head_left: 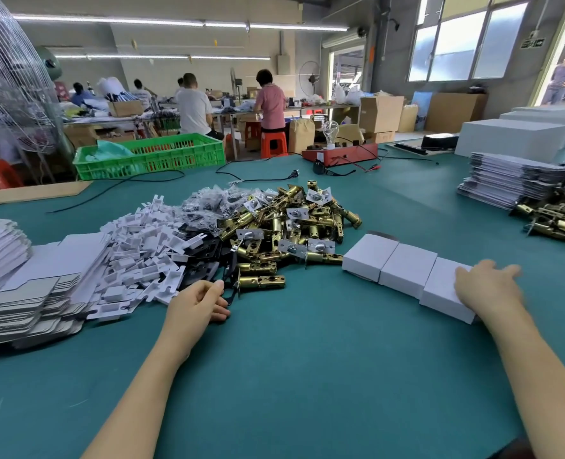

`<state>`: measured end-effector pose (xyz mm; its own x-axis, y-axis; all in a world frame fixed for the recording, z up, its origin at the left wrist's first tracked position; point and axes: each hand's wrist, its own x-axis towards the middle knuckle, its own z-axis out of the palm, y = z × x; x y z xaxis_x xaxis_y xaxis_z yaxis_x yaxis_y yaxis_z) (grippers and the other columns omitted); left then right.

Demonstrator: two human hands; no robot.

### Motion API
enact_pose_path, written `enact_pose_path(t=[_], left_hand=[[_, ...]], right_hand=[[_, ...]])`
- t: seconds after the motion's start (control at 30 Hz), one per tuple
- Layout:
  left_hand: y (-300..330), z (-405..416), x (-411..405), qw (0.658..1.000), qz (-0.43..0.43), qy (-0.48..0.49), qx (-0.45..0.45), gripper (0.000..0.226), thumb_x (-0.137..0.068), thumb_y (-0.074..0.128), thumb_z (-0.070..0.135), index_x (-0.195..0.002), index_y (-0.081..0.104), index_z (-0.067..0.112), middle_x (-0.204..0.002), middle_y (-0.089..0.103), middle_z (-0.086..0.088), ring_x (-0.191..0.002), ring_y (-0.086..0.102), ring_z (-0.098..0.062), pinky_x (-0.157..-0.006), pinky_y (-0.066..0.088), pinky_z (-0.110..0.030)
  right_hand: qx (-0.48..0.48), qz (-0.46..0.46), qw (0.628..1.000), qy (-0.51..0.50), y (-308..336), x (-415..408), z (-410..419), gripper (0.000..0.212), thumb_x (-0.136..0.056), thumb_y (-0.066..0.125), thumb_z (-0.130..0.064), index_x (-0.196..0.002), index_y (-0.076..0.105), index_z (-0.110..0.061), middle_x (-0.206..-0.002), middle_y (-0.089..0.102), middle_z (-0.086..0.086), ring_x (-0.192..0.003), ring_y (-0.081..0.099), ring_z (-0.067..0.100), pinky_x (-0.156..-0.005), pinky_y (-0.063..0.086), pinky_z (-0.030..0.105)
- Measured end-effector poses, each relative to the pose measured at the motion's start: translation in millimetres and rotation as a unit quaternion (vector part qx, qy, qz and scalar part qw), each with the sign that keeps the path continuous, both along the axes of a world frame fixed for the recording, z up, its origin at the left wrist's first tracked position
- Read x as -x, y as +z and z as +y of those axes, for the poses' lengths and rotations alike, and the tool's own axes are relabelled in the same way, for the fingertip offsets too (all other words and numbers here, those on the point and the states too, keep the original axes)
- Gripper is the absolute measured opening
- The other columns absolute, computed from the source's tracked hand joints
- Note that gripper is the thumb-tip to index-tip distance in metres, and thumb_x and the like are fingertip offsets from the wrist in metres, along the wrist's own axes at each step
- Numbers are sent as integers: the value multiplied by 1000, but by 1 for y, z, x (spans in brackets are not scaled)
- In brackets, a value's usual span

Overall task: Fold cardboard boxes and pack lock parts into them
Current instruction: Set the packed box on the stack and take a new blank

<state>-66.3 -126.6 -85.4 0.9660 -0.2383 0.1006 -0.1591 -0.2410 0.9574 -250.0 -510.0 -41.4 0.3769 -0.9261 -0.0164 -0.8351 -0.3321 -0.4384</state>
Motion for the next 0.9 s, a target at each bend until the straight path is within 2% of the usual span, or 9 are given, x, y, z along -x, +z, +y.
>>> enact_pose_path(t=[0.1, 0.17, 0.23, 0.33, 0.43, 0.53, 0.73, 0.8, 0.9], left_hand=[[0, -1, 0, 1000, 0, 0, 1, 27, -99, 56, 32, -87, 67, 11, -74, 73, -5, -66, 72, -19, -68, 57, -32], [0, -1, 0, 1000, 1, 0, 1, 27, -99, 56, 32, -87, 68, 11, -74, 73, -4, -66, 72, -18, -68, 57, -32], [0, -1, 0, 1000, 1, -2, 1, 27, -99, 56, 32, -87, 68, 12, -73, 72, -4, -66, 72, -18, -68, 58, -32], [1, 0, 0, 1000, 5, -3, 6, 26, -99, 56, 32, -87, 67, 11, -72, 72, -3, -65, 71, -18, -68, 58, -32], [1, -1, 0, 1000, 4, -4, 2, 26, -99, 56, 32, -87, 67, 11, -72, 72, -2, -65, 71, -18, -67, 57, -31], [1, -1, 0, 1000, 3, -5, -1, 26, -99, 55, 32, -88, 67, 12, -72, 72, 0, -65, 71, -17, -67, 57, -30], [0, 0, 0, 1000, -1, -3, -8, 26, -99, 55, 33, -88, 67, 13, -73, 72, 1, -65, 71, -16, -65, 56, -28], [1, 0, 0, 1000, -2, -2, -10, 26, -99, 55, 33, -88, 68, 13, -73, 72, 0, -65, 71, -16, -64, 56, -27], [0, 0, 0, 1000, 0, -1, -11, 27, -99, 55, 33, -87, 68, 13, -74, 72, -2, -65, 71, -16, -63, 55, -25]], right_hand=[[45, -2, 993, 109, 3, -2, -2, 82, -83, 49, -70, -140, 35, -12, -149, 27, 15, -134, 28, 38, -103, 32, 54], [70, 23, 973, 218, 3, -6, -4, 98, -69, 57, -78, -147, 29, -26, -153, 30, 2, -142, 19, 28, -108, 25, 58], [45, 103, 950, 293, 6, -8, -10, 117, -54, 60, -86, -150, 13, -40, -160, 13, -8, -147, 4, 22, -111, 14, 61], [-22, 219, 909, 354, 19, -10, -22, 145, -29, 64, -90, -147, -9, -48, -161, -10, -7, -148, -8, 22, -118, 8, 55], [-56, 228, 895, 379, 27, -13, -30, 144, -34, 75, -78, -148, -8, -47, -160, -7, -7, -149, -2, 20, -120, 10, 45], [-60, 211, 899, 378, 27, -15, -29, 134, -40, 76, -72, -149, 3, -46, -157, 7, -10, -145, 14, 23, -116, 20, 43], [-24, 178, 922, 342, 21, -10, -21, 124, -32, 65, -79, -142, 14, -52, -147, 25, -7, -135, 30, 26, -109, 29, 51], [-21, 183, 925, 333, 19, -9, -15, 124, -31, 64, -80, -141, 15, -51, -141, 29, -6, -130, 34, 27, -107, 33, 49], [-8, 183, 929, 322, 16, -10, -5, 120, -33, 62, -80, -139, 15, -50, -119, 33, -5, -119, 40, 28, -98, 39, 43]])
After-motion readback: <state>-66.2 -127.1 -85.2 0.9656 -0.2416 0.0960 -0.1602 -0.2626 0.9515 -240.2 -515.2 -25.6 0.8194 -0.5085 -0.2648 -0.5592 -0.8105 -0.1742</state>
